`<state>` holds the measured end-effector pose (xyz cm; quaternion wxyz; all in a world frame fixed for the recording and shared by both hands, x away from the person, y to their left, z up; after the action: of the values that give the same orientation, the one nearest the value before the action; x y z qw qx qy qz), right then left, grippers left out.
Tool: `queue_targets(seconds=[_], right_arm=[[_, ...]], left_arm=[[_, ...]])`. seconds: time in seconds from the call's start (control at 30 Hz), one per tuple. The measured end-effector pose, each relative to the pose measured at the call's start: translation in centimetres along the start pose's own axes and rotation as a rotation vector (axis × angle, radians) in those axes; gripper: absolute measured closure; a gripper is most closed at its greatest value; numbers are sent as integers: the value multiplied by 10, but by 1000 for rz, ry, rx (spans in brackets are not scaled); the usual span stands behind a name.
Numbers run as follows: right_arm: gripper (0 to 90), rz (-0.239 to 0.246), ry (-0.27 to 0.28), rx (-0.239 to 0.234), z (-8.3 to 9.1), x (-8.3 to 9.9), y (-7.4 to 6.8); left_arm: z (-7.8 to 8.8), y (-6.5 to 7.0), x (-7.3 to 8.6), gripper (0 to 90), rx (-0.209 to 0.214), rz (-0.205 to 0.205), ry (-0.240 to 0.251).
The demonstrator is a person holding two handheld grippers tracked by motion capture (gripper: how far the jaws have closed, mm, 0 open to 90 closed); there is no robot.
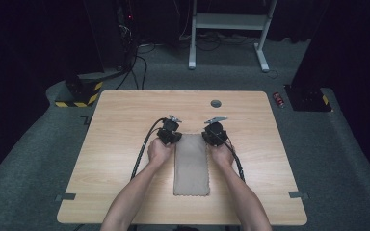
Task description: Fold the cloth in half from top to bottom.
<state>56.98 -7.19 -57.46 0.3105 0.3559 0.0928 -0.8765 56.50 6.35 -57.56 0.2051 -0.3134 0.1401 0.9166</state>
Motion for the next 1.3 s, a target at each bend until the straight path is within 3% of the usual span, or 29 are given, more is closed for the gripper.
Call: queue_targets(seconds=[0.17, 0.23, 0.5, 0.8, 0.9, 1.1, 1.3], right_arm=[[894, -14, 30, -22, 12, -6, 1], [895, -15, 33, -26, 14, -6, 2], [897, -21, 55, -41, 25, -12, 3], [898, -17, 61, -43, 33, -20, 8], [898, -19, 68, -39, 37, -27, 11], [899, -43, 103, -24, 44, -41, 19], [898, -31, 113, -28, 50, -42, 19]], left_arm=[[10, 1, -7, 889, 39, 12, 30], [13, 1, -8, 889, 40, 2, 30], [25, 2, -15, 889, 78, 28, 68], [27, 2, -24, 888, 84, 22, 76], [31, -2, -36, 889, 97, 52, 95], [43, 1, -53, 889, 93, 35, 132], [48, 4, -49, 887, 105, 12, 147]])
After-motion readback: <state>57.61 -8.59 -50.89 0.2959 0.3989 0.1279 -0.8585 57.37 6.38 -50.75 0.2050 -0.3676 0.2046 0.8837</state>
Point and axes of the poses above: each handheld gripper's, and its own axes: z roughly backward along the jaws, x roughly out of its underside, y roughly to its right, the point moved 9 cm from there along -z, roughly forward along the jaws, and after that the axes turned 7 degrees about z, right-handed, at the moved point
